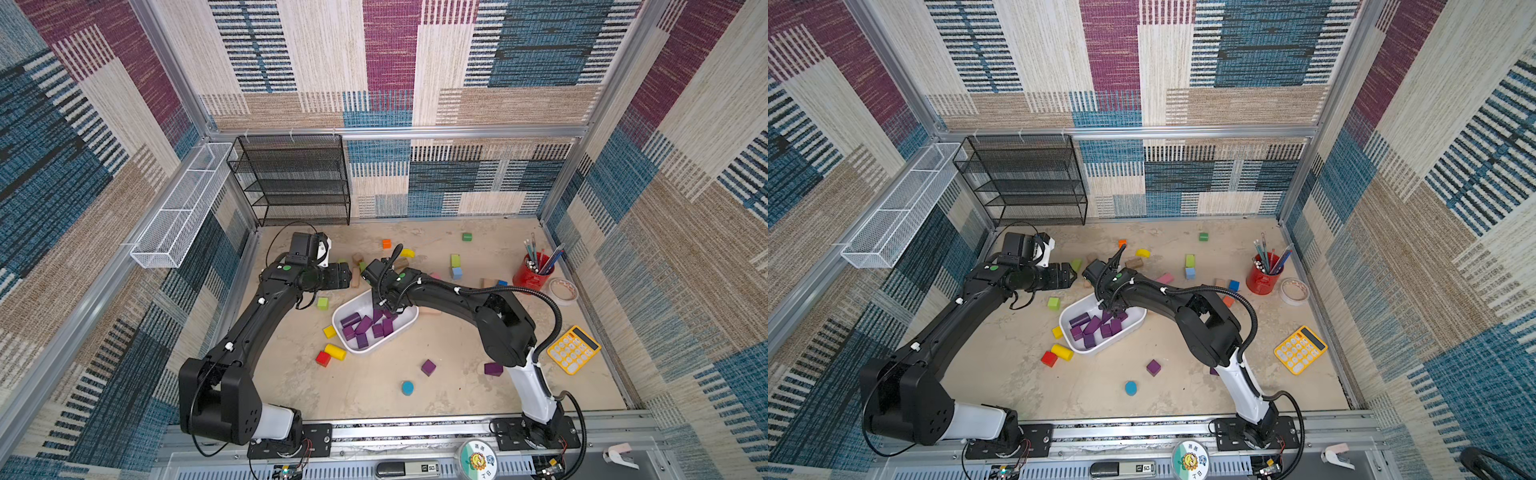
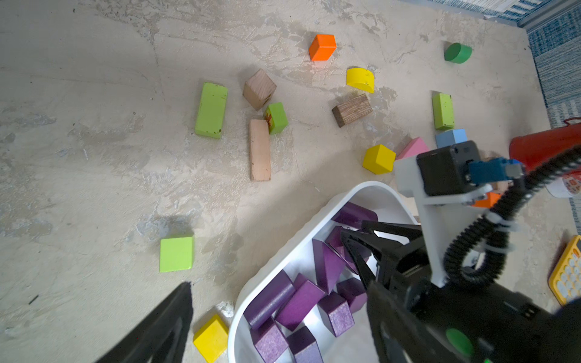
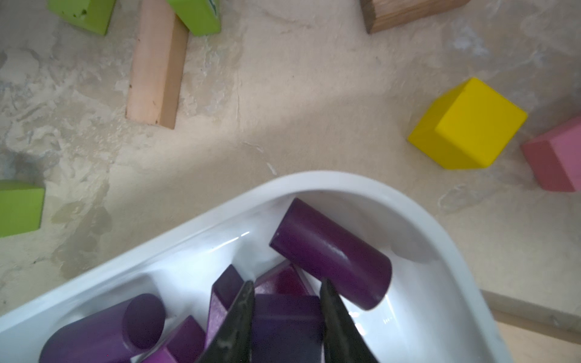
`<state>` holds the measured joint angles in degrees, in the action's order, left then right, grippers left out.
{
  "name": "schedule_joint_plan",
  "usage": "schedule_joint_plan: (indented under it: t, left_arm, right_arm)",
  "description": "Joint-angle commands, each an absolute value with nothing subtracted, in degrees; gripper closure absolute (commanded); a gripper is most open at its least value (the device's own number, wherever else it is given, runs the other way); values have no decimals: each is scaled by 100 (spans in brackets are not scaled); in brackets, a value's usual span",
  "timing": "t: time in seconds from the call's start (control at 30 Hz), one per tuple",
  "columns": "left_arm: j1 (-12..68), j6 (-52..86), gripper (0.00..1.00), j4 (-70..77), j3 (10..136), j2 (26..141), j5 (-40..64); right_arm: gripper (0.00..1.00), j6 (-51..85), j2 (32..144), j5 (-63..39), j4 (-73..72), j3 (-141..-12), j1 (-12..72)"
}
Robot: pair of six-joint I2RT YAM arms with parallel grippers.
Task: Pick purple bricks into the storage bin
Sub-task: Place the building block in the storage box.
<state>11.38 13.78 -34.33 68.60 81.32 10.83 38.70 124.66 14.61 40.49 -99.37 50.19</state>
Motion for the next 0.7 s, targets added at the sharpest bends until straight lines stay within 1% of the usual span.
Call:
schedule_joint_plan:
  t: [0.0,0.1,0.17,0.47,0.5,0.53,0.67]
  left_arm:
    - [1134,1441,11,-3454,6914,8121,1168]
    - [1134,1450,11,-3454,6912,8130,1186]
    - [1135,1450,11,-3448,6912,8139,1198]
    - [1134,1466,9,-3443,6908,8122,1191]
    - [1134,1468,8,-3441,6901,8121,1187]
    - [1134,1468,1,-3427,6885,8106,1187]
    - [1134,1468,0,-3384,6856,8077,1211]
  right_arm:
    - [66,3847,12524,1492,3966,-9946,5027]
    - [65,3849,12520,1485,3945,-9878,5027]
    - [62,3828,12514,1485,3946,-9868,5028]
    - [45,3779,12226,1592,4001,-9852,5027]
    - [43,3779,12173,1640,4033,-9861,5027]
    - [42,3775,12120,1690,4053,-9870,5027]
    - [39,3753,11891,1863,4137,-9870,5019]
